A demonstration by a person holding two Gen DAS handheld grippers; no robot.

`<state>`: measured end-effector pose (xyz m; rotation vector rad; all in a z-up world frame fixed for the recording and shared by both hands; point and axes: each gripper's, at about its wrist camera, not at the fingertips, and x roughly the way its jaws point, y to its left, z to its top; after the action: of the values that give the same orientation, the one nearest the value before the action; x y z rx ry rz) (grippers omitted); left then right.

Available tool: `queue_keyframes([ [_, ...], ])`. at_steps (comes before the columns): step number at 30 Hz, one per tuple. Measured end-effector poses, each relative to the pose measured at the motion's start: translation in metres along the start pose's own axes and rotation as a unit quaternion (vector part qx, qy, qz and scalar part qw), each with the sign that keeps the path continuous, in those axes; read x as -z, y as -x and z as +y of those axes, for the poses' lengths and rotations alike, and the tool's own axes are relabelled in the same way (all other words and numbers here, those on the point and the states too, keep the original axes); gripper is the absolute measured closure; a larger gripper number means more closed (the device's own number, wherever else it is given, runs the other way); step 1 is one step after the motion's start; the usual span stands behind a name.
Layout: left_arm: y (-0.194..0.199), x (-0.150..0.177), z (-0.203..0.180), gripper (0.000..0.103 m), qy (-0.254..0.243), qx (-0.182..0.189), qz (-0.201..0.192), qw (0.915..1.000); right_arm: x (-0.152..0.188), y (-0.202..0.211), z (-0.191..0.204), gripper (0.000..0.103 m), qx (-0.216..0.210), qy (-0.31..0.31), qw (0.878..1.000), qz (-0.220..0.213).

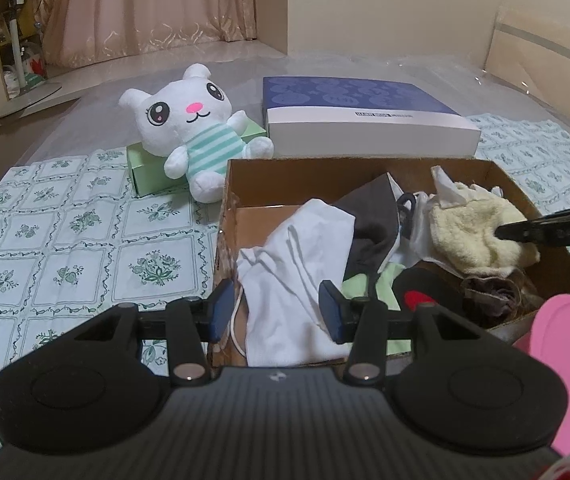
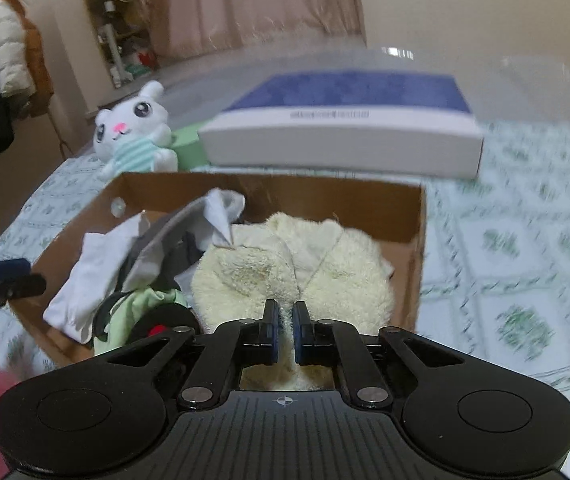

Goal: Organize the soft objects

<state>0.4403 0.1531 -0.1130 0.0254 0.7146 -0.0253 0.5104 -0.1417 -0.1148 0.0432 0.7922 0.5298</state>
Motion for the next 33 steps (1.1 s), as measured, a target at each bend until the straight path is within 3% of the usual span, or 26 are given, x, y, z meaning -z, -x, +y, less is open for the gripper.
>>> queue_keyframes([
  [5,-0.005,-0.001,-0.001,0.060,0.002,0.000,0.006,1.0000,-0.007,-0.017,0.002,0.096,0.005,0.006,0.999,0.033],
  [10,-0.001,-0.005,-0.002,0.060,0.013,0.002,0.009,0.9999,-0.008,-0.006,0.004,0.089,0.006,0.015,1.000,0.026],
  [11,0.001,-0.006,-0.002,0.059,0.015,0.002,0.009,0.9998,-0.007,0.000,0.003,0.078,0.004,0.011,1.000,0.016],
  [12,0.003,-0.008,-0.002,0.059,0.019,0.001,0.009,0.9998,-0.007,0.006,0.003,0.059,0.001,0.005,1.000,0.006],
  [14,0.009,-0.011,-0.002,0.056,0.026,0.000,0.007,0.9996,-0.004,0.021,0.000,0.038,-0.007,-0.008,1.000,-0.011],
  [18,0.028,-0.019,-0.004,0.055,0.043,-0.010,-0.001,0.9990,0.003,0.059,0.001,0.036,-0.018,-0.023,0.998,-0.051],
  [23,0.065,-0.026,-0.009,0.055,0.060,-0.024,-0.005,0.9979,0.012,0.102,0.010,0.033,-0.022,-0.039,0.996,-0.073],
  [28,0.114,-0.021,-0.023,0.053,0.050,-0.039,-0.012,0.9979,0.026,0.145,0.021,0.030,0.000,-0.061,0.995,-0.080],
  [33,0.167,0.004,-0.046,0.039,0.032,-0.054,-0.019,0.9978,0.050,0.187,0.039,0.030,0.010,-0.050,0.995,-0.091],
])
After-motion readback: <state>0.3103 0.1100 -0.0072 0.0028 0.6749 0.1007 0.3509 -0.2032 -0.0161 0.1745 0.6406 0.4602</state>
